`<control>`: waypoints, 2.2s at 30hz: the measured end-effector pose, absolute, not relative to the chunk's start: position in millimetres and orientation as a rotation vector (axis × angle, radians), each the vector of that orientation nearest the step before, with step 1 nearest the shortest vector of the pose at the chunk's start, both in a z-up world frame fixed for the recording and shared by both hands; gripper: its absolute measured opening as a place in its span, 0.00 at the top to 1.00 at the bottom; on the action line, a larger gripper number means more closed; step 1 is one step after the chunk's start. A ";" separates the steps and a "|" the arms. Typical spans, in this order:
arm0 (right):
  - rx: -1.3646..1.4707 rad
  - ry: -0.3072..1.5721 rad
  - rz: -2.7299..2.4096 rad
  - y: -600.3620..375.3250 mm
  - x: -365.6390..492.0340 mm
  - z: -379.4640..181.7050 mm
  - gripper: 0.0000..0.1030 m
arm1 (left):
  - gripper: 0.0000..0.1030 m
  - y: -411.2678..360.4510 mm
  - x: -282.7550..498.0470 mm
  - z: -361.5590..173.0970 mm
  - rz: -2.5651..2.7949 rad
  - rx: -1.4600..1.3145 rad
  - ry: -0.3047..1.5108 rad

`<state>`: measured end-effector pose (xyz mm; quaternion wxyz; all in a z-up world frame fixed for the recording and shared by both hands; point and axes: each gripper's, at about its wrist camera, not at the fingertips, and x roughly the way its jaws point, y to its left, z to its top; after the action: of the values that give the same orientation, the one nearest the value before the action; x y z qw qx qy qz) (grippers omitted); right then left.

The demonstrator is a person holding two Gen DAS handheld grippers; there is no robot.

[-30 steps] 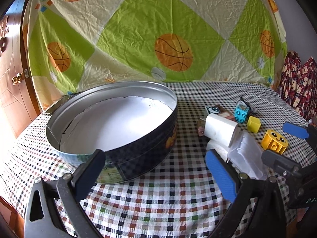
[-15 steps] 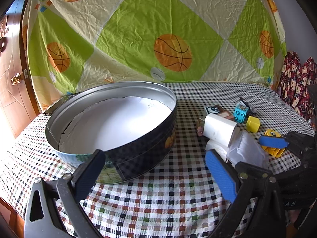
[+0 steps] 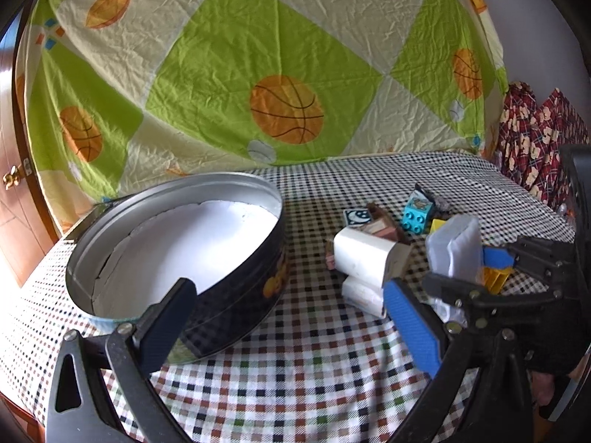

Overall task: Organize rigid objects
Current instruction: 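Grasp the white charger with the left gripper while the right gripper lifts the clear box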

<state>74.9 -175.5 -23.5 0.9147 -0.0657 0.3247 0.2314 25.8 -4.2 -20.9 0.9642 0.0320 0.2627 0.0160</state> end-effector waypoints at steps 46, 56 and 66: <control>-0.033 0.491 0.238 -214.7 91.6 -3.7 0.45 | 0.52 -39.0 80.2 -28.9 -0.093 0.076 0.554; -0.023 0.468 0.220 -215.8 88.4 -1.0 0.45 | 0.52 -36.3 69.8 -22.6 -0.061 0.073 0.486; -0.018 0.424 0.197 -218.3 80.5 2.8 0.45 | 0.52 -29.2 58.5 -17.8 -0.041 0.037 0.423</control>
<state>80.5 -218.3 2.8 0.9727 -0.0089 0.2101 0.0977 58.5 -29.2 -17.8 0.9773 0.0183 0.2100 -0.0205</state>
